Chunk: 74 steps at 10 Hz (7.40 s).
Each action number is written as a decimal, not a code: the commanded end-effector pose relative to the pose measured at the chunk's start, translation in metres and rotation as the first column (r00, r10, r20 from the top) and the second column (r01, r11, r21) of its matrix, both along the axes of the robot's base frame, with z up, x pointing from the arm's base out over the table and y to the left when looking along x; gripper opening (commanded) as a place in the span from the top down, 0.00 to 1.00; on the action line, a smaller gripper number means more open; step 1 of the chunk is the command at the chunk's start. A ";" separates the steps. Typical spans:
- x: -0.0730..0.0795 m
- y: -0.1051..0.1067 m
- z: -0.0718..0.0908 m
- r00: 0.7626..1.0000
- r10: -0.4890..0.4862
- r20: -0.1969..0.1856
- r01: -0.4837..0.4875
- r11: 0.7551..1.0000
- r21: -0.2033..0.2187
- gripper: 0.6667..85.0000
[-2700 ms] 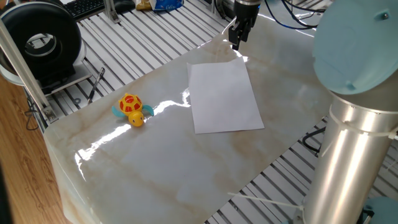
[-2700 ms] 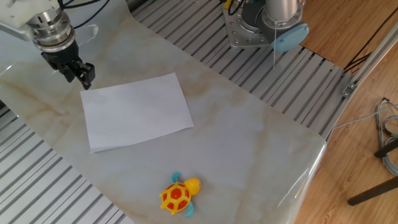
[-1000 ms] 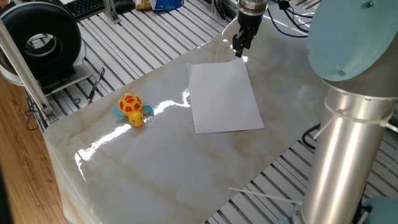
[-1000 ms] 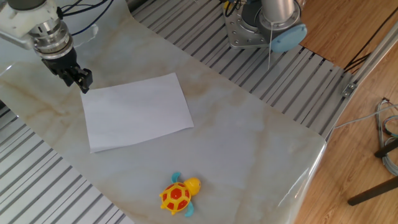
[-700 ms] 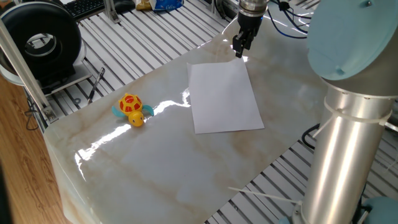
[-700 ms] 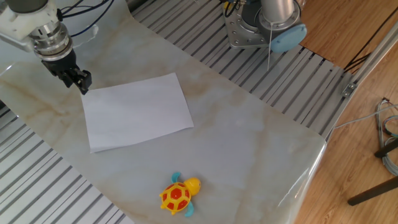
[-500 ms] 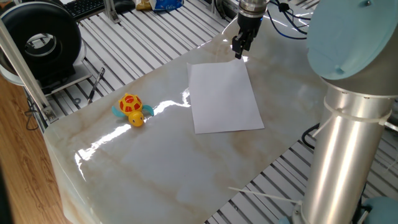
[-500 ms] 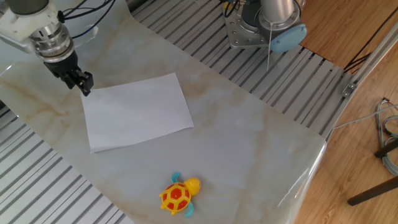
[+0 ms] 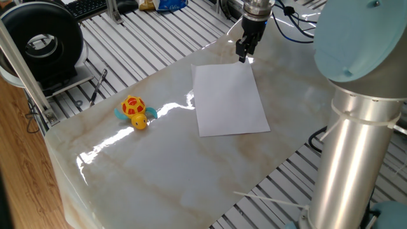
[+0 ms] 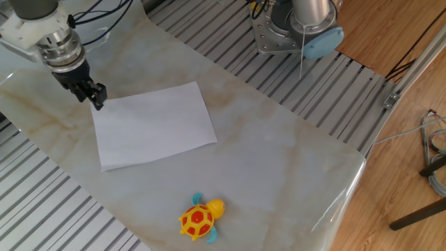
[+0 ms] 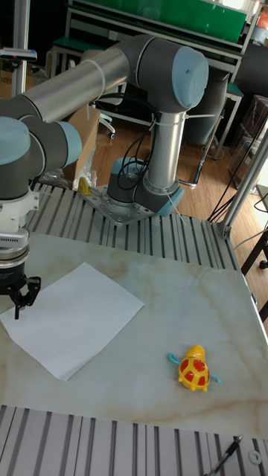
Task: Flip over and spread out the paper that is laid flat on the table
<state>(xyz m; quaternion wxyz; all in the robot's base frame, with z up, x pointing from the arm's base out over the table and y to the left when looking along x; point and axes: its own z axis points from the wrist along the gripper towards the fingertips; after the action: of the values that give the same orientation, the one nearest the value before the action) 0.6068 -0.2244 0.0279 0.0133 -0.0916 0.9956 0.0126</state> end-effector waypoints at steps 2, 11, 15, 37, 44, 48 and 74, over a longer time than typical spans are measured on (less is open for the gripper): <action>-0.002 0.004 0.001 1.000 -0.014 0.007 0.014 1.000 0.006 0.40; -0.001 0.011 -0.012 0.999 -0.016 0.035 0.016 1.000 0.000 0.41; 0.000 0.012 -0.011 0.999 -0.023 0.036 0.022 1.000 0.002 0.47; -0.004 0.031 0.058 0.998 0.006 0.062 -0.008 1.000 0.028 1.00; -0.036 0.068 0.124 0.999 -0.053 0.010 0.053 0.999 0.004 1.00; -0.033 0.055 0.122 0.999 -0.028 0.026 0.028 0.999 -0.015 1.00; -0.072 0.061 0.246 0.999 0.047 -0.004 -0.047 0.998 -0.033 1.00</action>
<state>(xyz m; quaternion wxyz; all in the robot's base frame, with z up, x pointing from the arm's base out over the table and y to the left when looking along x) 0.5421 -0.1619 0.2612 0.0271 -0.1076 0.9938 -0.0034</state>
